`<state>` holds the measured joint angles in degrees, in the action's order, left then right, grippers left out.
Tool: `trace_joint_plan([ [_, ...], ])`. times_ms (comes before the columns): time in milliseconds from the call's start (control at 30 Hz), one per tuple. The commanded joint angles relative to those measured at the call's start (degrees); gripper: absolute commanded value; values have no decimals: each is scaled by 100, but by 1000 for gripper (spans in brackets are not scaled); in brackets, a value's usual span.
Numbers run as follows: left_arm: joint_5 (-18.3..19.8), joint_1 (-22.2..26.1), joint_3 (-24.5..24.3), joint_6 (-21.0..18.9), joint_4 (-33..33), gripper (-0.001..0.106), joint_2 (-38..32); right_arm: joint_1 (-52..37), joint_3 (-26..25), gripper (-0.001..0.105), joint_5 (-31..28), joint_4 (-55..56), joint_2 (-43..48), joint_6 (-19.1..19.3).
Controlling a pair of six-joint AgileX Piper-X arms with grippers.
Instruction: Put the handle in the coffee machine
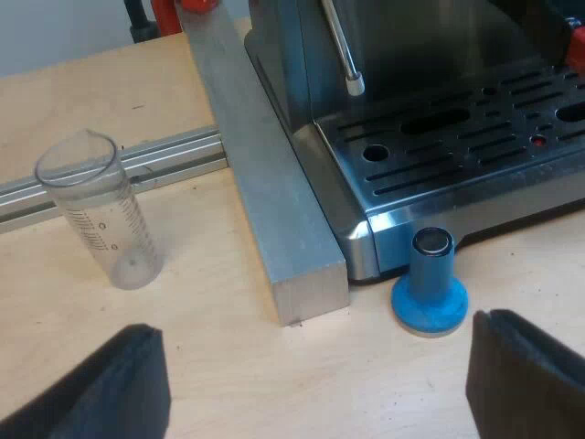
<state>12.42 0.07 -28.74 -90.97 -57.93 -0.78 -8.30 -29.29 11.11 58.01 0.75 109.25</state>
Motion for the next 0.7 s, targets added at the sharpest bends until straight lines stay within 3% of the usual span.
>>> trace_joint_plan([
  [33,23,-7,55,-13,222,70,-443,0,-21,62,28,-32,222,-18],
  [133,23,-7,57,-48,241,70,-810,0,-21,62,28,-32,222,-18],
  [700,63,31,93,-48,300,70,-801,0,-21,62,28,-32,222,-18],
])
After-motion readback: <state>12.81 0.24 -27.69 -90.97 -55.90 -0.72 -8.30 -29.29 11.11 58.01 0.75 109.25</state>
